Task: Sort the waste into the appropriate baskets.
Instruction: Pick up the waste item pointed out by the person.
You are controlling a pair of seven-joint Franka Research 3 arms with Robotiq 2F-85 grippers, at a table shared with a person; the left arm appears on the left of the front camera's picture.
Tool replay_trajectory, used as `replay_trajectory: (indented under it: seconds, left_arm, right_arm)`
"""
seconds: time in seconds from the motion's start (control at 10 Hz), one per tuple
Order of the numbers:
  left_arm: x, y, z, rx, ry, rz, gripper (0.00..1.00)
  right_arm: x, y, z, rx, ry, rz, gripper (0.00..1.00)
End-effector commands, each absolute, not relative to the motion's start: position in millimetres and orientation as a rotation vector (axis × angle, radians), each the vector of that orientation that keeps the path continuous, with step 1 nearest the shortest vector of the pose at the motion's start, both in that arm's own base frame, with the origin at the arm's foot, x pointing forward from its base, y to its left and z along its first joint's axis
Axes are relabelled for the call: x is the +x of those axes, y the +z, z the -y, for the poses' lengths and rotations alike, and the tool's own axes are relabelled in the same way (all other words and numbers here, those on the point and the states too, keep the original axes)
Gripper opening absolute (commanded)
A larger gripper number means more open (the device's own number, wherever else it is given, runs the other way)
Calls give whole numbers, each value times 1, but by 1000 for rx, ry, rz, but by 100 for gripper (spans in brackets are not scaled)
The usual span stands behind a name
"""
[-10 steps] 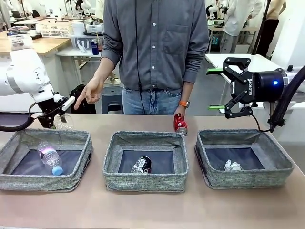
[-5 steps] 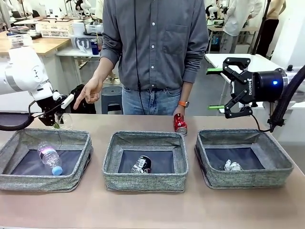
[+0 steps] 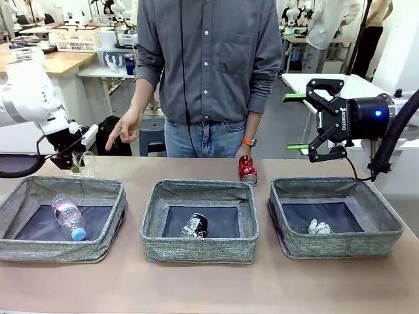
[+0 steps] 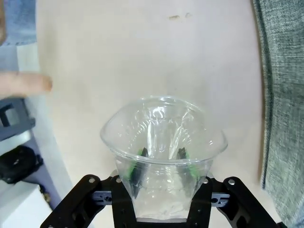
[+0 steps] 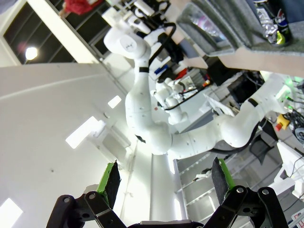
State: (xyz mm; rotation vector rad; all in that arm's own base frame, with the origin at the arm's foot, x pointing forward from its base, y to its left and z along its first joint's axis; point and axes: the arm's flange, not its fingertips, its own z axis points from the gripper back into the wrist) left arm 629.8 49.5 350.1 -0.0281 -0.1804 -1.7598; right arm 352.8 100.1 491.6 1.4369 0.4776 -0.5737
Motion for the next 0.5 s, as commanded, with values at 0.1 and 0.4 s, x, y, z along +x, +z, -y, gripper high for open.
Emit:
replay_trajectory:
  seconds: [0.1, 0.4]
  left_arm:
    - [608, 449, -75, -18, -1595, 203, 35]
    - [529, 531, -46, -86, -1361, 144, 35]
  right_arm:
    - [353, 496, -102, 1456, -576, -488, 100]
    - [353, 496, -102, 1456, -576, -488, 100]
